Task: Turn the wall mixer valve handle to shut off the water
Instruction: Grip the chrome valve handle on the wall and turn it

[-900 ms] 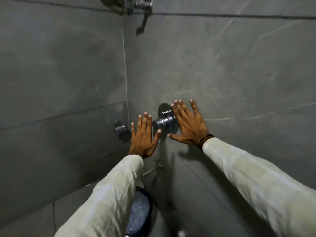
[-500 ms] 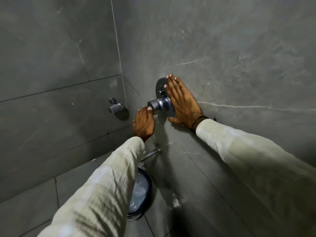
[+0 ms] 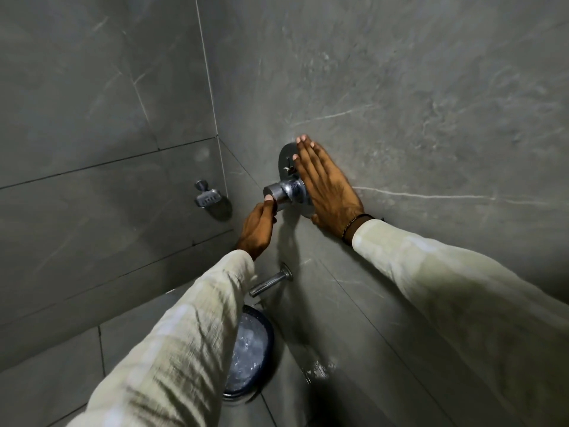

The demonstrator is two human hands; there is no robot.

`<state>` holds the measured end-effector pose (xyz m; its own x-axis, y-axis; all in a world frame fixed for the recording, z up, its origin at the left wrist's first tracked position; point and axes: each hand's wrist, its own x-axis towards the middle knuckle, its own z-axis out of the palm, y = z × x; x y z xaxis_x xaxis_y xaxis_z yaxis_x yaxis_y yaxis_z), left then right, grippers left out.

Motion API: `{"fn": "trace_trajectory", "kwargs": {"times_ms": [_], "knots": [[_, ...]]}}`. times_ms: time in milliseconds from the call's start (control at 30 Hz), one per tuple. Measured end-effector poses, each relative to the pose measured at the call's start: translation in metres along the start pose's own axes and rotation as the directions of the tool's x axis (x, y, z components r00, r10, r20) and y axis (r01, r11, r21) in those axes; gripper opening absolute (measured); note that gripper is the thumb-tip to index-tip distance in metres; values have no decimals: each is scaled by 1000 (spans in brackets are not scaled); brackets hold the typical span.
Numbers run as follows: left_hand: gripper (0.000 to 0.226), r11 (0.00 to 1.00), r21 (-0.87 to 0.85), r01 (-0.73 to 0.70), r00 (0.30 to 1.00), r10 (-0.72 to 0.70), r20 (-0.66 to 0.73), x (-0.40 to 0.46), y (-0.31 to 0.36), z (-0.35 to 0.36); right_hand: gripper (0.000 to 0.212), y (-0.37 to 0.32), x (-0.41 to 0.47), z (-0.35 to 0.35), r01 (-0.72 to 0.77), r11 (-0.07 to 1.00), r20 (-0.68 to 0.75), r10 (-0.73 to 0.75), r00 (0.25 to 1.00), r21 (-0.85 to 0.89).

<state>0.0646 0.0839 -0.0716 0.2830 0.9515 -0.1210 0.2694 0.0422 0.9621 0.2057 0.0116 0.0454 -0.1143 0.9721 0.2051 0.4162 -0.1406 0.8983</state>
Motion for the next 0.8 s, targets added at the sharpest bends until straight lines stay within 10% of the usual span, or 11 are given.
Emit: {"fn": "trace_trajectory", "kwargs": {"times_ms": [800], "knots": [[88, 957, 279, -84, 996, 82, 20, -5, 7, -16, 108, 2, -3, -4, 2, 1000, 3, -2, 1000, -6]]}}
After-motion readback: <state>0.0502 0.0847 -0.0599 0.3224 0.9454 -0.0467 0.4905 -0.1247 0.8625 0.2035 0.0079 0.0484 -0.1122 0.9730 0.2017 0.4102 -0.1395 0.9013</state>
